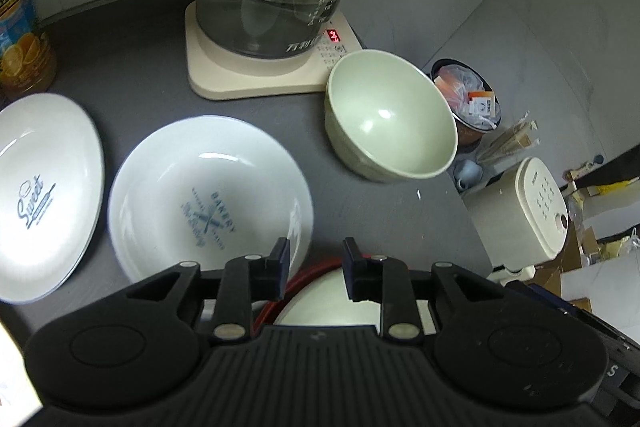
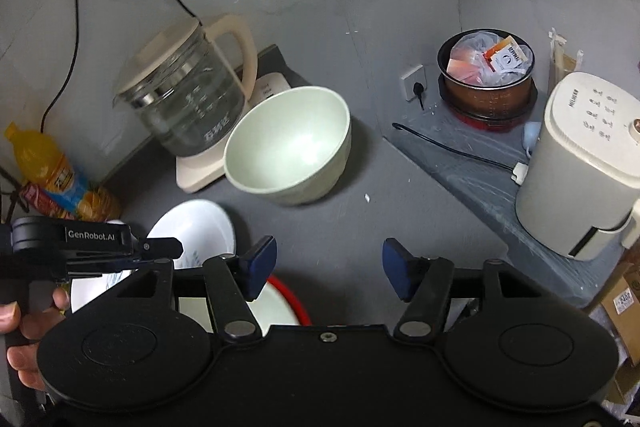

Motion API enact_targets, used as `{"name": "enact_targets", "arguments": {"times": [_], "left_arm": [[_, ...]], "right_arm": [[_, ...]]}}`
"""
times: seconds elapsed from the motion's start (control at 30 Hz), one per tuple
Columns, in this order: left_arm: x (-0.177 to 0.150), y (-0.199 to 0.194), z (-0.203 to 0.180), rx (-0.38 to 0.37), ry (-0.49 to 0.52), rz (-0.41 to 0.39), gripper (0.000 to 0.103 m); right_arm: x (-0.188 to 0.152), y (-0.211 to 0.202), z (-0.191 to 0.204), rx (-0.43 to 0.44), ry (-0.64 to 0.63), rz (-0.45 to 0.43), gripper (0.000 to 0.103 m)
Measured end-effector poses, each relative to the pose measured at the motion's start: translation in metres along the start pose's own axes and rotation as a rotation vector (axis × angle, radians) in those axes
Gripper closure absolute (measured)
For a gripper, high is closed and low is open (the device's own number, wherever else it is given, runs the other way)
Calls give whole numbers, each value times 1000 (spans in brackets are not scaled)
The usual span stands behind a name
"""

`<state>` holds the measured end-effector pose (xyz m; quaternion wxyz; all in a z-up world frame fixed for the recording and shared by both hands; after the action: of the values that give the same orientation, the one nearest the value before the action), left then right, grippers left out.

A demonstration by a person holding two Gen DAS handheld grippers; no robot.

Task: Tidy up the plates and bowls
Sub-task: 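Grasp the smaller cream bowl by the kettle with both grippers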

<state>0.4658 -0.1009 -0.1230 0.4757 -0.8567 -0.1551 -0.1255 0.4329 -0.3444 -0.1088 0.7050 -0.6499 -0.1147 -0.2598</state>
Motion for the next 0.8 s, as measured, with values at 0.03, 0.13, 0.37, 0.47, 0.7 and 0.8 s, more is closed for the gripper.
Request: {"name": "enact_targets", "arguments": {"times": [0.03, 0.13, 0.37, 0.47, 0.7, 0.8], "left_arm": [[3, 3, -1, 3, -5, -4, 77], [11, 13, -5, 8, -22, -14, 73], [31, 33, -10, 66, -71, -87, 34], [39, 43, -9, 63, -109, -100, 31], [54, 65, -9, 89, -147, -140, 31], [59, 73, -7, 111, -156, -146, 34]], "right_arm": [[3, 4, -3, 5, 5, 3, 40], [16, 17, -9, 20, 9, 9, 31], [42, 50, -13, 70, -12, 36, 22], [52, 66, -13, 91, -23, 50, 22], [68, 101, -7, 132, -34, 90, 33], [73, 115, -5, 146, -26, 112, 43]]}}
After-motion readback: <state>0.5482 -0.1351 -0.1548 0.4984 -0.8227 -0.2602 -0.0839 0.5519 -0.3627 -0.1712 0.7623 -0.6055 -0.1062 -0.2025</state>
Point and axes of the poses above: each gripper's, at about its wrist camera, not at the fingertips, and y roughly the way its jaws point, z to its left, x to its top, the point moved 2 cm from there along y, roughly the way its jaws point, and after that the axes turned 14 degrees about -x, right-handed, at the moved point
